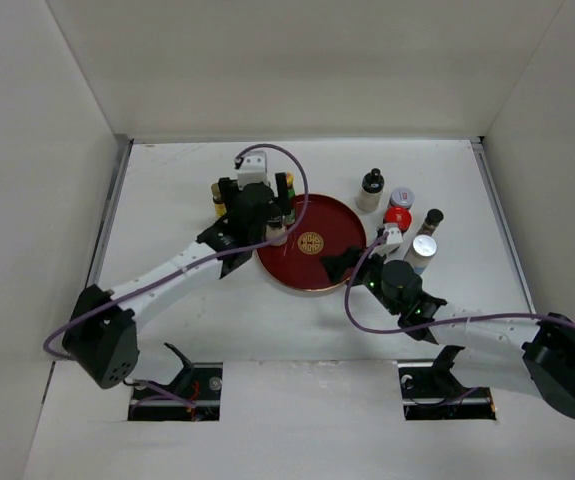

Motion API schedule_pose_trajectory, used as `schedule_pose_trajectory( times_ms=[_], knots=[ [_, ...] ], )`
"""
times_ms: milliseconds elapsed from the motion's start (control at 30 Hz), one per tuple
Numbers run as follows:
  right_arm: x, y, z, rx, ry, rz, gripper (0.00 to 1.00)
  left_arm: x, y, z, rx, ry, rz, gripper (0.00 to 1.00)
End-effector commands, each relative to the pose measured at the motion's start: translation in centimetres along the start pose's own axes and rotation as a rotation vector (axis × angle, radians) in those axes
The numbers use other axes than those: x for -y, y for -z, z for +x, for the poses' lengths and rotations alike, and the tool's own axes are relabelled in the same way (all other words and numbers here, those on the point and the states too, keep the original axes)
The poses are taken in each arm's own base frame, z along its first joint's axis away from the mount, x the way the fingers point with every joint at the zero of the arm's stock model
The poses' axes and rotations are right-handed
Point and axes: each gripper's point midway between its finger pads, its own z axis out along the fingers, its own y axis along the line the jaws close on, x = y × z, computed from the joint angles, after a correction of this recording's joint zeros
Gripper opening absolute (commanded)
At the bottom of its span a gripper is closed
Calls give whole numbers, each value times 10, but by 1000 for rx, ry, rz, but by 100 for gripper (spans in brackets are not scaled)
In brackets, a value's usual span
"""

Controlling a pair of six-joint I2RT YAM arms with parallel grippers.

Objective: Organize the condiment bottles

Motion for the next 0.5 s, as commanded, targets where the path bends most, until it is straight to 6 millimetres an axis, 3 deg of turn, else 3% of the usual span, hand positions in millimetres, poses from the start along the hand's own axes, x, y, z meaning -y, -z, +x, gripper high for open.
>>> schedule_pose_trajectory(
  times_ms=[0, 133, 233, 467],
  knots=[
    [-8, -3, -10, 34, -21, -27, 86, -46, 2, -27, 70, 49, -123, 85],
    [-9, -4, -10, 36, -21, -28, 86, -87, -17, -36, 61, 84, -225, 78],
    [-8, -5, -7, 25, -19, -28, 86, -105, -32, -38, 59, 96, -276, 76],
    [-10, -7, -4, 13, -16, -33, 86, -119, -73, -23, -7, 86, -302, 68]
  ],
)
